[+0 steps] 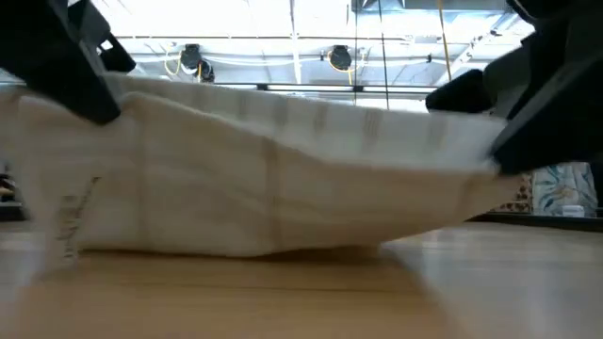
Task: Roll towel
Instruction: Roll the white towel
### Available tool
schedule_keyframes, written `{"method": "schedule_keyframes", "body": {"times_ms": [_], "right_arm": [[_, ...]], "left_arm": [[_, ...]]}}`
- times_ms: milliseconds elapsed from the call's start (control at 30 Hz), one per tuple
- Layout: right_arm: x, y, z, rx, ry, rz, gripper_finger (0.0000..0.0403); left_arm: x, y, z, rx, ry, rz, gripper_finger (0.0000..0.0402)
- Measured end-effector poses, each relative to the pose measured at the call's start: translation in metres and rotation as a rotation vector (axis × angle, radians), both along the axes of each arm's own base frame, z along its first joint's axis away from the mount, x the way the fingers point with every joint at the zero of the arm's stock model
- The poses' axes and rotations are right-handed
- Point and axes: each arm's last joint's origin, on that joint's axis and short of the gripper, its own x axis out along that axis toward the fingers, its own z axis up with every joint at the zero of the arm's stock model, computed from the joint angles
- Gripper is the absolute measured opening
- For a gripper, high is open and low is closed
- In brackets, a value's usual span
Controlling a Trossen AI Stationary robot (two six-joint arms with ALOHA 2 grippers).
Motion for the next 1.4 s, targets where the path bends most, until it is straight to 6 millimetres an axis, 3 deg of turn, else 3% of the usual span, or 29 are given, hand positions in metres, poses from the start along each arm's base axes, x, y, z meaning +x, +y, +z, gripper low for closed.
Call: {"method": "schedule_keyframes", "body": {"times_ms": [100, 233, 500, 800, 1067, 1400], "right_arm": [[0.005, -0.006, 0.005, 0.109, 0.048, 0.051, 0.0004], [0.007, -0.012, 0.003, 0.128, 0.094, 0.077, 0.0009], [0.001, -0.014, -0.006, -0.071, 0.117, 0.076, 0.0037], [-0.018, 0.007, -0.005, -0.329, -0.017, -0.011, 0.014], [-0.015, 0.014, -0.019, -0.323, -0.067, -0.025, 0.0226], [-0.005, 0.017, -0.022, -0.318, -0.154, -0.132, 0.0223]], "left_arm": [[-0.001, -0.003, 0.0, 0.007, -0.003, -0.02, 0.0004], [-0.003, -0.006, 0.0, -0.013, -0.008, -0.018, 0.0004], [-0.002, 0.001, -0.004, -0.032, 0.019, 0.092, 0.0004], [0.004, 0.003, 0.0, -0.091, -0.084, 0.231, 0.0004], [0.004, 0.007, -0.001, -0.136, -0.081, 0.32, 0.0004], [0.0, 0.011, -0.004, -0.16, -0.054, 0.407, 0.0004]]}}
